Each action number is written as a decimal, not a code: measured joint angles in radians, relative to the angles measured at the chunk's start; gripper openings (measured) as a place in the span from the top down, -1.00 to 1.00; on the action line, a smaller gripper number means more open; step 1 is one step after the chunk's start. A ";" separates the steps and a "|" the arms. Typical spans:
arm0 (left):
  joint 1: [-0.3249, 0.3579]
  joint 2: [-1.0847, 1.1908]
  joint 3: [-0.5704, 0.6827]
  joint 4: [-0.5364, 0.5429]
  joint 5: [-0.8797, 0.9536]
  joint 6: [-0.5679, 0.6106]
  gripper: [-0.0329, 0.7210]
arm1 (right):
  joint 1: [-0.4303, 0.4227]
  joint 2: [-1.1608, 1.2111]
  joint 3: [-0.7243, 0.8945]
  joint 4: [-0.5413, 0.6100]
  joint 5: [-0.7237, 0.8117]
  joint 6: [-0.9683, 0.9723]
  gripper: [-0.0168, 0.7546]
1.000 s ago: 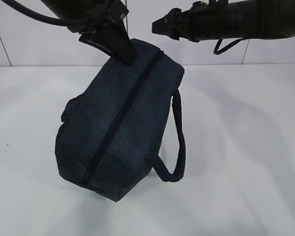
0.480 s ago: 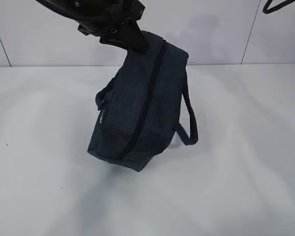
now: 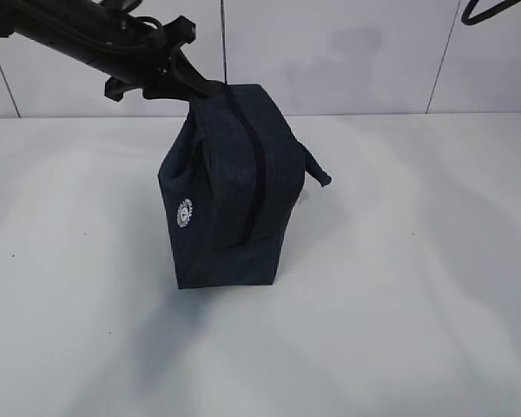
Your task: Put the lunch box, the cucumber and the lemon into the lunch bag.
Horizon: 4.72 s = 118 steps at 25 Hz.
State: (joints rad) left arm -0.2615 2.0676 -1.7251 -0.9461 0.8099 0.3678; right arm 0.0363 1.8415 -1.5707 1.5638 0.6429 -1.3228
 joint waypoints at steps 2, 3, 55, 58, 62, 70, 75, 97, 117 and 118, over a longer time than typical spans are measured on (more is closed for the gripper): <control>0.016 0.000 0.000 -0.002 0.024 -0.002 0.86 | 0.000 0.000 0.000 0.000 0.002 0.004 -0.21; 0.023 0.000 0.000 -0.002 0.036 0.001 0.85 | 0.000 0.000 0.000 0.000 0.002 0.009 -0.21; 0.050 -1.098 0.402 0.305 0.289 0.127 -0.22 | 0.098 -0.826 -0.037 -1.277 0.628 0.988 0.19; 0.050 -1.227 0.546 0.330 0.267 0.127 -0.22 | 0.098 -1.029 0.159 -1.297 0.586 0.988 0.19; 0.050 -1.401 0.709 0.369 0.269 0.127 -0.19 | 0.098 -1.272 0.380 -1.308 0.541 1.011 0.19; 0.050 -1.699 0.900 0.472 0.347 0.052 -0.10 | 0.098 -1.567 0.657 -1.333 0.626 1.052 0.19; 0.050 -1.843 0.981 0.543 0.437 0.015 -0.09 | 0.098 -1.700 0.747 -1.361 0.632 1.062 0.19; 0.050 -2.056 1.206 0.709 0.340 -0.043 -0.08 | 0.098 -1.834 1.060 -1.445 0.555 1.082 0.19; 0.161 -2.056 1.210 0.724 0.323 -0.055 0.09 | 0.034 -1.857 1.074 -1.458 0.521 1.082 0.19; 0.187 -2.056 1.210 0.724 0.323 -0.056 0.09 | 0.014 -1.857 1.074 -1.458 0.521 1.082 0.19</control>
State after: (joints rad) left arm -0.0747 0.0119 -0.5155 -0.2217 1.1326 0.3113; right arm 0.0498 -0.0156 -0.4965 0.1061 1.1642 -0.2406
